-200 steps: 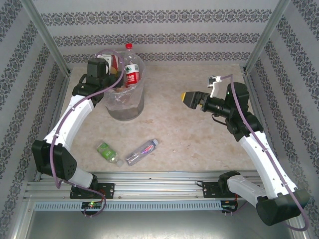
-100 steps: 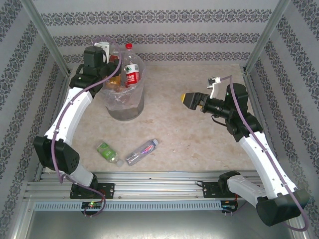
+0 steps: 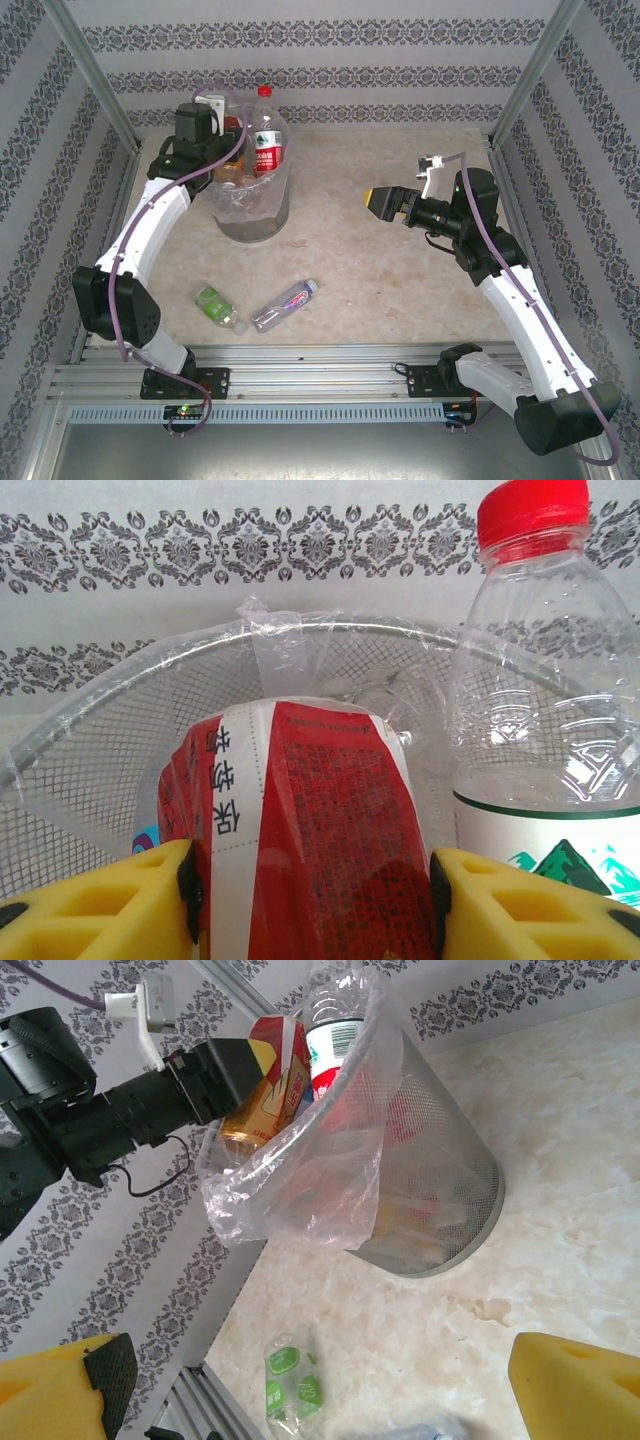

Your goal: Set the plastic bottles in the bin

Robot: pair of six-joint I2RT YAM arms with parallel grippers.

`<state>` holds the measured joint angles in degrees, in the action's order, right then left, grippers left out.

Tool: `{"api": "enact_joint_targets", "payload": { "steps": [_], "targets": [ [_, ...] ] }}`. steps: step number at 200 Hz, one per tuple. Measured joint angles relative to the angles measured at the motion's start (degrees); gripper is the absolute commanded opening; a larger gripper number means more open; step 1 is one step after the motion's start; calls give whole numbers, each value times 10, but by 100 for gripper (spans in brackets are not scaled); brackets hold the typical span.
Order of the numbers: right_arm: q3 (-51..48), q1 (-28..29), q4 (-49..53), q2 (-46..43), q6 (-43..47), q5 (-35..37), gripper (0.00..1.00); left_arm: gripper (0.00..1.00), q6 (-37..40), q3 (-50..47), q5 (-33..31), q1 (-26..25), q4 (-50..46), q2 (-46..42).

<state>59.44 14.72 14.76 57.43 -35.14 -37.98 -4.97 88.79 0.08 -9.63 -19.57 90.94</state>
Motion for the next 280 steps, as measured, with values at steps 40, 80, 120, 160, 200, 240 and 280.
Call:
{"api": "enact_joint_targets", "payload": {
  "steps": [40, 80, 120, 160, 200, 240, 280],
  "targets": [
    [-9, 0, -4, 2, 0, 0, 96, 59, 5, -25, 1, 0, 26, -14],
    [-15, 0, -4, 3, 0, 6, 96, 62, 7, -37, 2, 0, 50, -14],
    [-15, 0, -3, 3, 7, 7, 96, 71, 7, -34, 5, 0, 43, -13],
    [-16, 2, -2, 15, 9, 7, 96, 85, 6, -10, 18, 0, -1, -14],
    [-27, 32, 5, 23, 10, 21, 96, 96, 2, -3, 48, 0, -36, -49],
    [-38, 67, 18, 30, 18, 39, 98, 100, 2, -20, 100, -1, -71, -127],
    [-48, 80, 31, 30, 35, 41, 98, 100, 14, -83, 181, -18, -119, -228]
  ]
}}
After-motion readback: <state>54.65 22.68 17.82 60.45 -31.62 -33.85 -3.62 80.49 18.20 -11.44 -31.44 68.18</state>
